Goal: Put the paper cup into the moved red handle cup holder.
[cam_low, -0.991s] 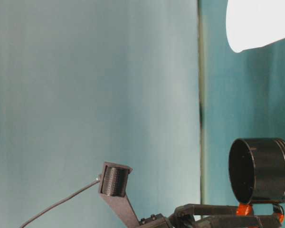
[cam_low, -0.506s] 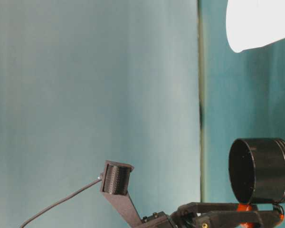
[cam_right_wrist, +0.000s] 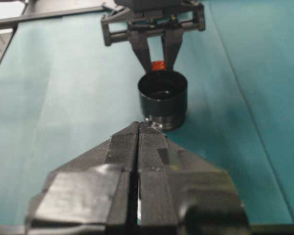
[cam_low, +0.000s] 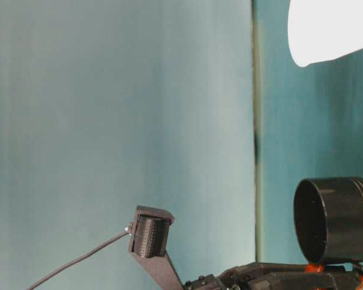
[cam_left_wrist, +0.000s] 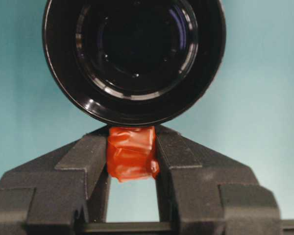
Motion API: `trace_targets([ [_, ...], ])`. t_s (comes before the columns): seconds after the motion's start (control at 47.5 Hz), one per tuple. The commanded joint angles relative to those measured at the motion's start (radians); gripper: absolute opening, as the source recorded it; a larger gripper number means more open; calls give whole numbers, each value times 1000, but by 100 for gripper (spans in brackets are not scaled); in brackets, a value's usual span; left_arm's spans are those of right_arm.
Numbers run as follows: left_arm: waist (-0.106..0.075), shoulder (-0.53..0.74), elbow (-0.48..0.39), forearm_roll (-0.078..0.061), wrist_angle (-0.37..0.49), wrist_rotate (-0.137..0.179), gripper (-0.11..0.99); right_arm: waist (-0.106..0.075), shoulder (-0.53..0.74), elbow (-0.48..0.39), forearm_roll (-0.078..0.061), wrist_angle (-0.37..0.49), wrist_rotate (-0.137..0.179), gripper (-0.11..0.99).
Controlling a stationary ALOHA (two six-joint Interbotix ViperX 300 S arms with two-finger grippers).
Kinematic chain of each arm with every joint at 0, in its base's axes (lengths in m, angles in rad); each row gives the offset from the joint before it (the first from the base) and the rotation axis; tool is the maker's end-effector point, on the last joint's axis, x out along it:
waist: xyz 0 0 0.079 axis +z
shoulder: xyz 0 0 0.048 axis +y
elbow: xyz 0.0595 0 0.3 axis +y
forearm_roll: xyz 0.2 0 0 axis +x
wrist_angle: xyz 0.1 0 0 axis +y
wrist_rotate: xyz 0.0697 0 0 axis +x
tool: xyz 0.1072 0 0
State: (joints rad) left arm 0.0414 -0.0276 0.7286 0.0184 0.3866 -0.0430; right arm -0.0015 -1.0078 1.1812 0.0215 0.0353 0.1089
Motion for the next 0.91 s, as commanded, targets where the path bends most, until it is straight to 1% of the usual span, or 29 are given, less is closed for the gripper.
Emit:
trace_targets([
  [0.0,-5,-5,-9,3,-5,0,27,0,5,-14,3,-5,6,-10],
  [0.021,-5,-6,-12,2,-3,0,27,0,5,-14,2,-5,6,-10],
  [0.042,-5,-9,-15,3,-2,0,26,0,5,-14,2,-5,6,-10],
  [0.084,-5,-12,-28,2,6,0,26,0,5,-14,3,-5,6,-10],
  [0.148,-5,-40,-57,2,32,0,26,0,5,-14,2,-5,6,-10],
  [0.169,-5,-49,-69,3,44,2,27,0,5,-14,3,-5,6,-10],
  [0.19,-5,-58,-81,2,60,2,26,0,5,-15,2,-5,6,-10],
  [0.295,-3,-98,-147,2,152,3,26,0,5,-14,3,-5,6,-10],
  [0.358,-3,-110,-172,3,204,5,26,0,5,-14,2,-5,6,-10],
  [0.379,-3,-114,-178,2,218,5,26,0,5,-14,2,-5,6,-10],
  [0.421,-5,-117,-190,2,241,5,26,0,5,-14,3,-5,6,-10],
  [0.443,-3,-118,-195,3,250,5,27,0,5,-14,3,-5,6,-10],
  [0.464,-5,-118,-198,2,259,3,26,0,5,-14,2,-5,6,-10],
  [0.485,-5,-118,-201,3,264,3,26,-2,5,-15,2,-5,6,-10],
  [0.59,-6,-115,-209,2,265,3,26,0,5,-14,3,-5,6,-10],
  [0.738,-5,-95,-232,3,227,5,26,0,5,-14,2,-5,6,-10],
  [0.885,-9,-29,-293,2,213,5,26,-2,5,-14,3,-5,6,-10],
])
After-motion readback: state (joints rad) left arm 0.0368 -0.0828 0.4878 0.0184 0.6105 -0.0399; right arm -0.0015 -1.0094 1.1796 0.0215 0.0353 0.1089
